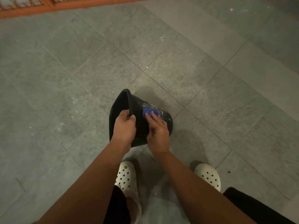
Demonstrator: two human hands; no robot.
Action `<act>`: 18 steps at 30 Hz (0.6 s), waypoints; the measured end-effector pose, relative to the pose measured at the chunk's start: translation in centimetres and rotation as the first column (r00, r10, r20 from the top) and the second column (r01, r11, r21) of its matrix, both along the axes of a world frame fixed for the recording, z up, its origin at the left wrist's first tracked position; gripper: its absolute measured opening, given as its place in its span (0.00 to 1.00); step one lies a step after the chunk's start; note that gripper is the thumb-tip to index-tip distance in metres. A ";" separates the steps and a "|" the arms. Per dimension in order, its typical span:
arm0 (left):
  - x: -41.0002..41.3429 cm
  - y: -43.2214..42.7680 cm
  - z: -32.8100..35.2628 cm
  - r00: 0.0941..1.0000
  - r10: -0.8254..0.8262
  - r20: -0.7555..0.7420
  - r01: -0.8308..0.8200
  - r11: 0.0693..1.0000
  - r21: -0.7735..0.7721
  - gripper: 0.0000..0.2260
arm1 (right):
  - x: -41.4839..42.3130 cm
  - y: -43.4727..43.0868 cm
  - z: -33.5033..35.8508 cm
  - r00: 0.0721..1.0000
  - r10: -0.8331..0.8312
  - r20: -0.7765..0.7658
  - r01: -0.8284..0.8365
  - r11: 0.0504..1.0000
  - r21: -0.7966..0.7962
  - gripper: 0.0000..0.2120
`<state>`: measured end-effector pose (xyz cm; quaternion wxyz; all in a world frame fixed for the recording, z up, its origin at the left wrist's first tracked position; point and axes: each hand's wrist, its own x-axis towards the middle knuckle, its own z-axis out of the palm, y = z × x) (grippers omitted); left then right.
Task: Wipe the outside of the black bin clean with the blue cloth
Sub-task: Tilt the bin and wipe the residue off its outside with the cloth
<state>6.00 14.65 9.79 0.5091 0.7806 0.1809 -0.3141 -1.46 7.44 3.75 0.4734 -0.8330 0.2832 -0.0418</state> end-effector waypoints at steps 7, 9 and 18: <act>0.6 0.2 -0.1 0.999 -0.028 0.019 0.028 1.000 0.001 0.11 | 0.9 0.4 0.9 0.983 0.106 0.149 -0.098 0.994 -0.055 0.19; 0.5 0.3 0.0 0.999 -0.016 0.035 0.015 1.000 0.019 0.11 | 0.8 -0.5 -0.2 0.989 0.133 0.064 -0.128 0.989 -0.080 0.20; 0.4 0.3 0.2 0.984 -0.157 0.088 0.152 0.987 0.055 0.12 | 0.1 0.3 -0.3 0.996 0.054 0.068 -0.046 0.993 -0.112 0.20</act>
